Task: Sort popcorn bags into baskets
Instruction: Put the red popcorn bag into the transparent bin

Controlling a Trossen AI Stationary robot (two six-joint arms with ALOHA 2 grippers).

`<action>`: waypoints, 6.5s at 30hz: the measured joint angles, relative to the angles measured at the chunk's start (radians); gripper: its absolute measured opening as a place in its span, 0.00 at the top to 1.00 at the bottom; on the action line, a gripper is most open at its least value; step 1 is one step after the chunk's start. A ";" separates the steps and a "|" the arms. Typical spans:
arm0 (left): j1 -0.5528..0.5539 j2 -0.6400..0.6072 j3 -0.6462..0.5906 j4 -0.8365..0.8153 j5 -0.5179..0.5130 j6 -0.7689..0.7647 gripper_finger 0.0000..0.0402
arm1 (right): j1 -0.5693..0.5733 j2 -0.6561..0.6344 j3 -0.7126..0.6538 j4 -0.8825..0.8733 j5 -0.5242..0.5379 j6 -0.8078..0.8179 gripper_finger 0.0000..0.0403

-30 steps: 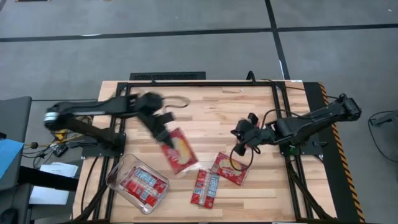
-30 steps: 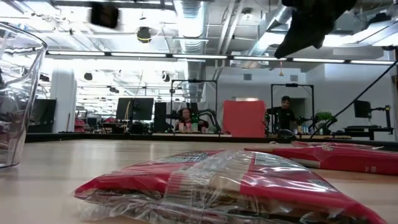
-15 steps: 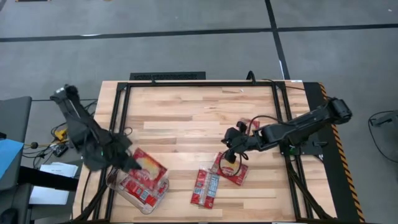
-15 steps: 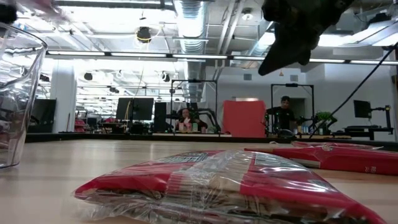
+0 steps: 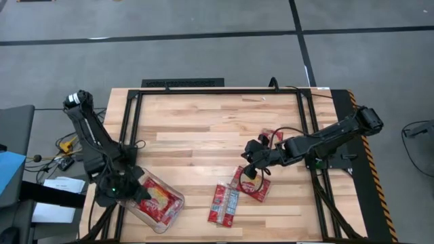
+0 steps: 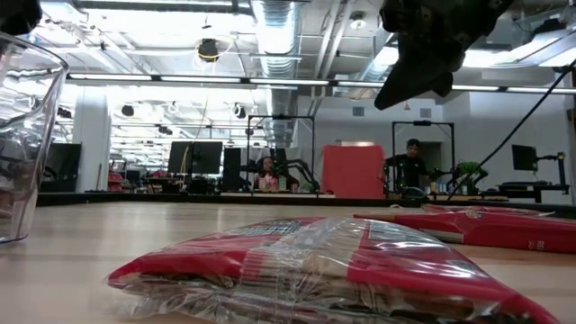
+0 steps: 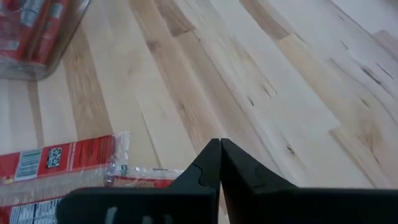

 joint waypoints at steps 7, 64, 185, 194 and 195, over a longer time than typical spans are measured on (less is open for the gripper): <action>0.011 0.003 -0.010 -0.033 0.067 0.000 0.58 | 0.000 0.000 0.000 -0.003 0.000 0.000 0.89; 1.406 0.552 -0.010 0.908 0.941 0.733 0.11 | 0.032 0.343 -0.001 0.037 -0.093 -0.008 0.93; 1.300 0.792 -0.011 1.142 0.984 0.768 0.97 | -0.097 0.106 0.209 -0.115 -0.020 -0.246 0.96; 1.209 0.282 -0.006 1.021 1.173 0.577 0.99 | -0.038 -0.035 0.210 -0.294 0.130 -0.176 0.94; 1.180 0.204 -0.006 0.958 1.141 0.570 0.99 | -0.038 -0.033 0.210 -0.301 0.131 -0.164 0.93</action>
